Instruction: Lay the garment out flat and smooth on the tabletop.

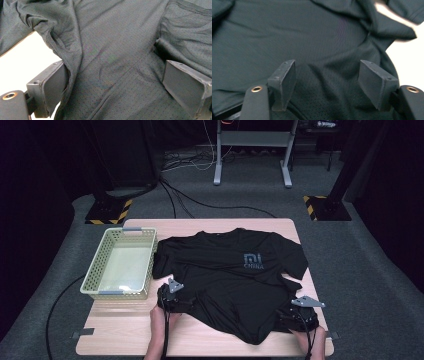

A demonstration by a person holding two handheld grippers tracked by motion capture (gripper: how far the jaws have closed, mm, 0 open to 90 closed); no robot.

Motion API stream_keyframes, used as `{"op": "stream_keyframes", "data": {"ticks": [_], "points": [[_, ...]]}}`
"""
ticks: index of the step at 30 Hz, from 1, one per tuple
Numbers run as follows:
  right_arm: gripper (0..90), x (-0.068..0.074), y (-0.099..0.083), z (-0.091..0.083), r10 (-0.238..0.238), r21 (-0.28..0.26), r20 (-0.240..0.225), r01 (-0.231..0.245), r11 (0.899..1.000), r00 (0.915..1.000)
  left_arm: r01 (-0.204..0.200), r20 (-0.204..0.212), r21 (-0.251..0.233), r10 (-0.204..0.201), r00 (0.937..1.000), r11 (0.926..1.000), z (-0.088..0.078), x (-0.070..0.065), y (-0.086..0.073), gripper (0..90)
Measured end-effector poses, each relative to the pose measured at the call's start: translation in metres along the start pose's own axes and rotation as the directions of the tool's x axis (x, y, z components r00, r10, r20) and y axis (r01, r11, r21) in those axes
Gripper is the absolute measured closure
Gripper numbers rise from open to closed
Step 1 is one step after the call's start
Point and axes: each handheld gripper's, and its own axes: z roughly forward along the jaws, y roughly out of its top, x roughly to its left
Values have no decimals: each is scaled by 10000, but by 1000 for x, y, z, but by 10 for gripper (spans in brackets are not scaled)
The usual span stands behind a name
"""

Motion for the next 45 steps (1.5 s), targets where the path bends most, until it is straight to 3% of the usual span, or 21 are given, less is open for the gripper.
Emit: {"op": "stream_keyframes", "data": {"ticks": [6,13,16,19,21,23,25,26,28,30,32,35,36,40,43,45], "points": [[212,-2,-28,-20,223,56,360,-225,9997,9991,16,5,-1,-16,10000,10000,0,0,0,71],[186,-5,-51,-50,339,631,491,-369,9973,9982,1,1,1,-1,10000,10000,0,0,0,71],[157,-5,-52,-58,282,909,597,-335,9953,9978,1,0,1,-1,10000,10000,0,0,0,71],[154,-4,-35,-64,219,215,305,-225,9995,9993,1,2,4,-1,10000,10000,0,0,0,71],[153,1,-12,-60,-204,-276,207,210,9994,9996,4,5,-2,-4,10000,10000,0,0,0,71],[145,6,13,-45,-568,-594,-319,548,9967,9979,6,3,2,-6,10000,10000,0,0,0,71],[148,8,35,-19,-905,-793,-713,848,9932,9933,1,12,5,-1,10000,10000,0,0,0,71],[137,9,44,-3,-1013,-628,-815,963,9934,9915,-20,23,9,20,10000,10000,0,0,0,71],[139,7,53,24,-1206,-449,-733,1175,9921,9900,-106,134,18,106,9999,9999,-1,2,-1,73],[127,3,53,41,-1176,-145,-708,1169,9930,9905,-184,180,3,184,9997,9998,-2,5,-2,73],[125,-1,47,46,-964,-71,-662,961,9953,9931,-210,229,-3,210,9995,9998,-4,8,-4,73],[117,-2,33,45,-750,41,-735,755,9971,9945,-272,294,-5,272,9992,9996,-8,11,-7,73],[126,-1,27,43,-771,-176,-629,761,9969,9950,-325,330,29,324,9989,9995,-9,12,-9,73],[123,5,14,29,-524,-207,-374,517,9984,9979,-222,408,-41,223,9989,9997,-15,14,-14,73],[115,7,11,26,-378,-144,-242,375,9992,9990,188,453,-367,-171,9988,9992,-22,14,-17,78],[112,7,10,24,-341,-58,-217,340,9994,9992,238,445,-695,-208,9988,9973,-28,9,-15,78]]}}
